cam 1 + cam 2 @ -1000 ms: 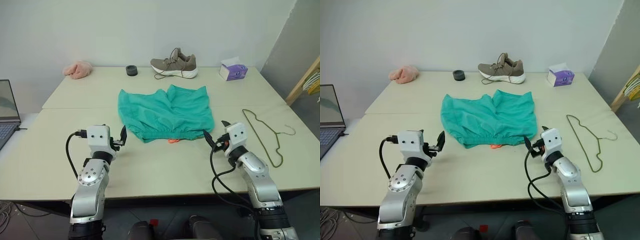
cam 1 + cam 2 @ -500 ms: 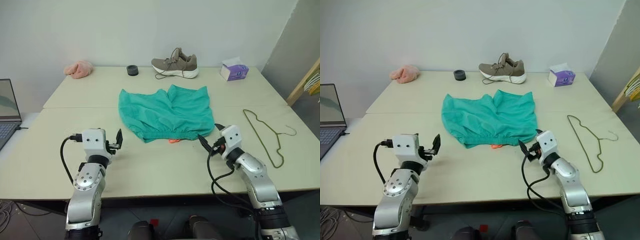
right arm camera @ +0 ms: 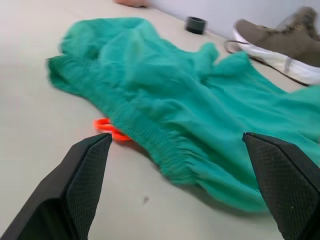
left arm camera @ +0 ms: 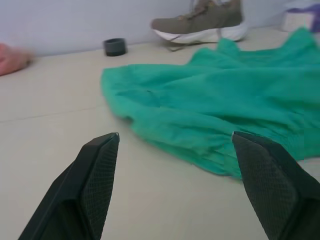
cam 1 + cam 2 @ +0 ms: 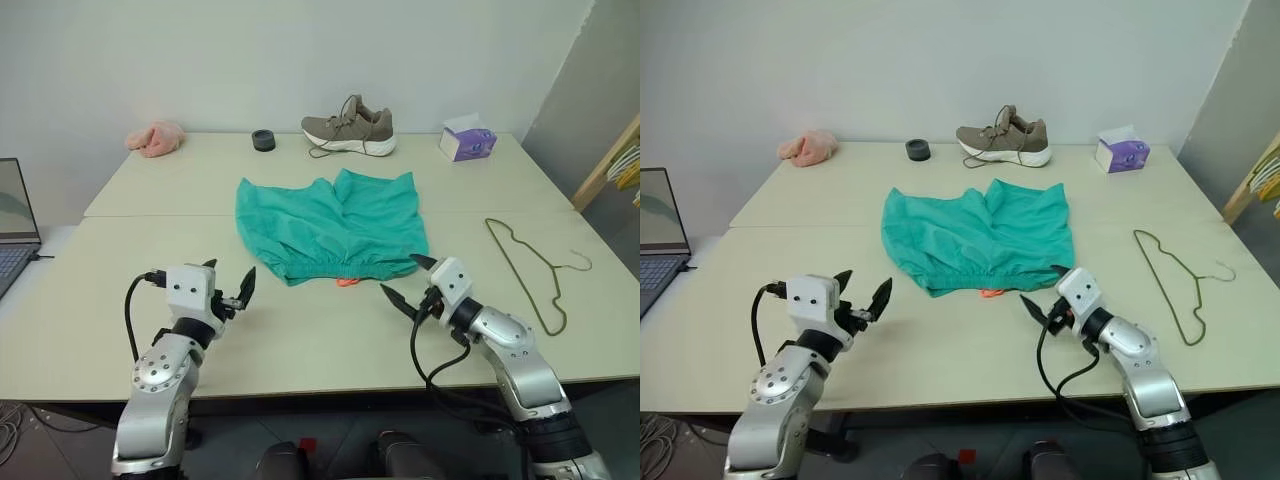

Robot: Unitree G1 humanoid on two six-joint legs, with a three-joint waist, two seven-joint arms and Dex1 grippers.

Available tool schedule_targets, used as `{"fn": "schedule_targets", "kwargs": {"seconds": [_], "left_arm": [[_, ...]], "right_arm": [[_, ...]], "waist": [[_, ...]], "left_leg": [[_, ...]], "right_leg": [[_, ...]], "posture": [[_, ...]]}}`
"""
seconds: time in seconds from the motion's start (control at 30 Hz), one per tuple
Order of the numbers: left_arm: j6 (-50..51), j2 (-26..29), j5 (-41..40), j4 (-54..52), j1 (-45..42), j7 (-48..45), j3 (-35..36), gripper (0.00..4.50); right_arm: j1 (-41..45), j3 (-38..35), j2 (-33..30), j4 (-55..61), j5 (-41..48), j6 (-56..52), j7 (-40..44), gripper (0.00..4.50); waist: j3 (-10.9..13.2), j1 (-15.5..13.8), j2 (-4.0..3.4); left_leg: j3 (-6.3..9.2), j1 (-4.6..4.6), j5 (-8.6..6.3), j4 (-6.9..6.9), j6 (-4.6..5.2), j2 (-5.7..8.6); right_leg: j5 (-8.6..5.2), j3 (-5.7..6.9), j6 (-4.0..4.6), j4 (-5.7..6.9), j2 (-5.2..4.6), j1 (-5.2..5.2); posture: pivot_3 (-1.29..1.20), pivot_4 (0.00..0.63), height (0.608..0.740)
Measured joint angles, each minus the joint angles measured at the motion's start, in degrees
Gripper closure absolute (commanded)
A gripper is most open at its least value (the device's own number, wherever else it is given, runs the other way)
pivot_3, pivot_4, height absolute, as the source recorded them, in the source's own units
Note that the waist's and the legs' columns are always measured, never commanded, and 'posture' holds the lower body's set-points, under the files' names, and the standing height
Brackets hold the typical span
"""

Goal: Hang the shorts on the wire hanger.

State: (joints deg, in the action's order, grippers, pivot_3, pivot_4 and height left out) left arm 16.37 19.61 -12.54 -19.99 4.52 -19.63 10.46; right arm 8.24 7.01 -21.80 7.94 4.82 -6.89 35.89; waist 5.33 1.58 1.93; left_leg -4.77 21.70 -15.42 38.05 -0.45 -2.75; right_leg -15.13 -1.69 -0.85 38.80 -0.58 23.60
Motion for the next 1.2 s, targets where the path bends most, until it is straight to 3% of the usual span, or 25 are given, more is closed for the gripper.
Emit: {"fn": "schedule_targets", "kwargs": {"seconds": [0.07,0.27,0.43,0.6,0.73,1.07,1.2], "left_arm": [[0.5,6.4,-1.9,0.0,1.7,-6.8,-0.1,0.05],[6.4,18.8,-12.3,-1.2,4.1,-23.1,2.5,0.05],[7.3,23.5,-13.6,-2.4,3.8,-27.4,2.9,0.05],[8.3,24.2,-14.4,-2.6,1.4,-28.3,3.1,0.05],[8.4,24.2,-14.4,-2.7,-0.4,-28.5,3.0,0.00],[8.3,24.2,-14.0,-2.7,-0.5,-28.7,2.8,0.00],[8.1,24.2,-13.9,-2.7,0.3,-29.0,2.8,0.00]], "right_arm": [[0.0,1.7,-2.1,1.2,-0.2,-0.1,2.3,0.00],[3.8,3.8,-4.6,-0.6,-2.6,-0.8,3.8,0.00],[10.6,6.8,-4.7,-8.3,-8.5,0.5,2.8,0.00],[16.3,10.4,-3.5,-18.1,-13.3,1.6,2.6,0.00],[21.9,11.6,-0.3,-26.0,-15.1,0.5,1.6,0.92],[26.6,11.5,-0.4,-30.7,-14.1,-1.4,6.3,4.43],[26.4,11.6,-6.3,-26.8,-10.9,-2.4,15.9,4.47]], "waist": [[0.0,0.1,0.02],[0.0,0.2,0.08],[0.0,0.2,0.09],[0.0,0.2,0.09],[0.0,0.3,0.09],[0.0,0.3,0.08],[0.0,0.2,0.06]], "left_leg": [[0.01,-0.03,0.00,-0.02,0.00,-0.03],[-0.01,-0.05,0.00,-0.04,0.00,-0.04],[-0.05,0.01,0.00,-0.05,0.00,-0.02],[-0.06,0.09,0.00,-0.07,-0.01,-0.03],[-0.10,0.09,0.01,-0.07,-0.01,-0.03],[-0.11,0.09,0.01,-0.07,-0.01,-0.04],[-0.12,0.12,0.00,-0.08,-0.01,-0.03]], "right_leg": [[-0.06,0.03,0.09,0.05,0.01,0.02],[-0.12,0.03,0.19,0.10,0.01,0.08],[-0.09,0.00,0.15,0.08,0.00,0.14],[-0.07,0.00,0.20,0.09,0.01,0.22],[0.05,-0.06,0.39,0.14,0.02,0.25],[0.06,-0.05,0.41,0.15,0.02,0.27],[0.04,-0.04,0.38,0.12,0.01,0.27]], "posture": [[0.03,0.065,0.740],[0.02,0.060,0.740],[0.02,0.060,0.740],[0.02,0.060,0.740],[0.02,0.062,0.740],[0.02,0.066,0.740],[0.03,0.067,0.740]]}}
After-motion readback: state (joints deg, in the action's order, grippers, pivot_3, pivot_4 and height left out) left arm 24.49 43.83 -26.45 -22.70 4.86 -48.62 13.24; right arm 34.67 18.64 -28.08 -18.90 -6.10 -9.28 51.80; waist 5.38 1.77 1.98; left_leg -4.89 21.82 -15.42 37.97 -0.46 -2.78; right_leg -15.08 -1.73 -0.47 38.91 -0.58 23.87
